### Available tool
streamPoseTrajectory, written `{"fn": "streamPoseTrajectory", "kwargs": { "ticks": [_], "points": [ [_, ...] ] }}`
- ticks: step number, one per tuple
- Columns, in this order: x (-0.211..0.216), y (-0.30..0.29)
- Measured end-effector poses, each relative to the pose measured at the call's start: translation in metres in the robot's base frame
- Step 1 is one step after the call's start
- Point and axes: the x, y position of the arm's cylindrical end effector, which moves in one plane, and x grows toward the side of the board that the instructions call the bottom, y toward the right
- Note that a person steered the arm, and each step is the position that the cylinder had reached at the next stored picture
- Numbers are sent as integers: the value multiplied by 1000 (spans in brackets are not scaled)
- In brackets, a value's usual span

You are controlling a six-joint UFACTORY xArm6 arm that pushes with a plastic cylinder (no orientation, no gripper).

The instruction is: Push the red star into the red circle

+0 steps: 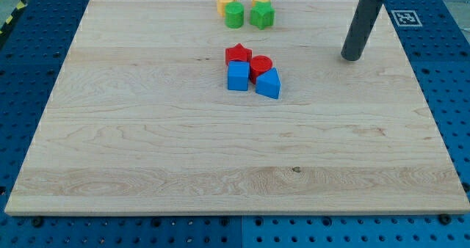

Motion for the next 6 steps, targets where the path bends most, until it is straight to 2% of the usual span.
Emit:
{"fn": "streamPoseTrajectory", "kwargs": {
  "ticks": [1, 2, 4, 5, 6],
  "points": [
    [-11, -20],
    [-27, -76],
    [-27, -224],
    [-26, -236],
    [12, -228]
  ]
}}
